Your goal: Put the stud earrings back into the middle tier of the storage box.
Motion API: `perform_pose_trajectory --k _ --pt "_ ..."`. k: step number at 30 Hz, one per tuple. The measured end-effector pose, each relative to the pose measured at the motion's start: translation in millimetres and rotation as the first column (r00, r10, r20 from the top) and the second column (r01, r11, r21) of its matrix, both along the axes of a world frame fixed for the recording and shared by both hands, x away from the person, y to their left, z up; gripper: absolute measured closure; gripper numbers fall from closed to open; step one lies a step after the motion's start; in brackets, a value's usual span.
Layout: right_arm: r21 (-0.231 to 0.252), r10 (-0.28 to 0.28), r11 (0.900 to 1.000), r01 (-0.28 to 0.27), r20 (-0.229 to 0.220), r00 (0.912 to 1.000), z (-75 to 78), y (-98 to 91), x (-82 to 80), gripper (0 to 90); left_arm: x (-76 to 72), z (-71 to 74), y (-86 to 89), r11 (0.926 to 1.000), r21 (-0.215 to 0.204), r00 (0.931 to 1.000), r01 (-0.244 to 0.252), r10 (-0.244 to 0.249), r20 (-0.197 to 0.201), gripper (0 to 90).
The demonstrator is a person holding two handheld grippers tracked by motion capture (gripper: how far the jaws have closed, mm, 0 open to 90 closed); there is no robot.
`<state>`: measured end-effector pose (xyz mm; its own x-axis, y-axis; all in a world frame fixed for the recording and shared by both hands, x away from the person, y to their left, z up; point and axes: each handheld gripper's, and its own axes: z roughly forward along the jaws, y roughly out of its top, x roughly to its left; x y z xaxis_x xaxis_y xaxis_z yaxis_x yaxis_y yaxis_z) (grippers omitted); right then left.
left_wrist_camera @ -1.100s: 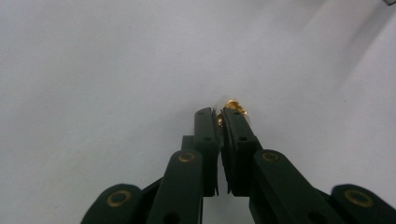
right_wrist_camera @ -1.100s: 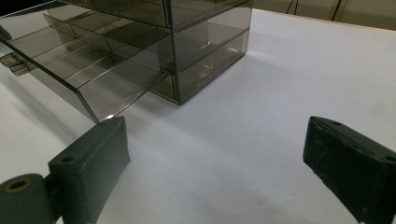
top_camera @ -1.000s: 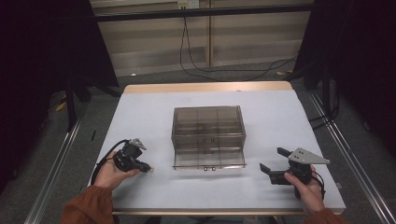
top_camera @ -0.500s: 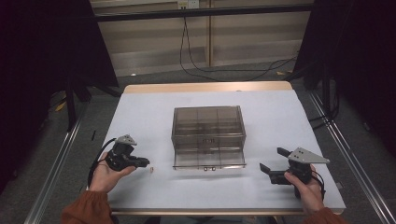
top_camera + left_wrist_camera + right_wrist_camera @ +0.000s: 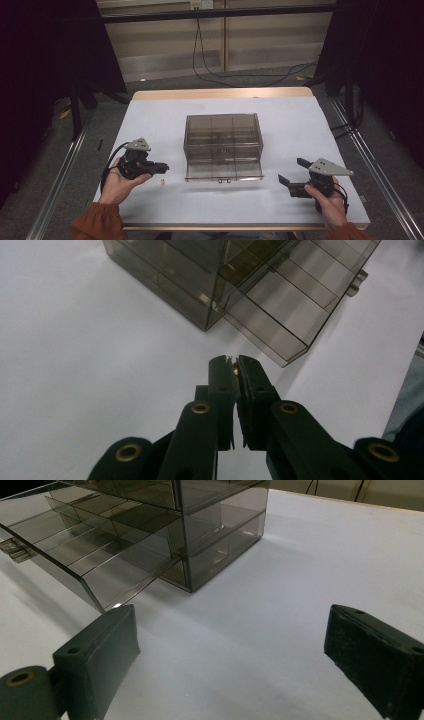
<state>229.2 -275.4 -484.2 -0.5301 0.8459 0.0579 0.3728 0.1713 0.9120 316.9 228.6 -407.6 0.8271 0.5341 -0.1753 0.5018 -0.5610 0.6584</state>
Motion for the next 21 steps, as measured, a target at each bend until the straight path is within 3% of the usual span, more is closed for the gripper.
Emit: perform_pose_trajectory --k 10,21 --pt "-0.001 0.001 1.0 -0.001 -0.001 1.0 -0.1 0.0 0.1 6.2 2.2 14.3 -8.2 0.9971 -0.075 0.9992 0.011 -0.008 0.039 85.7" --pt "-0.001 0.004 1.0 -0.004 -0.001 1.0 -0.1 0.0 0.2 6.1 7.9 31.5 -37.3 0.9943 -0.081 0.9954 0.07 -0.065 0.071 85.7"
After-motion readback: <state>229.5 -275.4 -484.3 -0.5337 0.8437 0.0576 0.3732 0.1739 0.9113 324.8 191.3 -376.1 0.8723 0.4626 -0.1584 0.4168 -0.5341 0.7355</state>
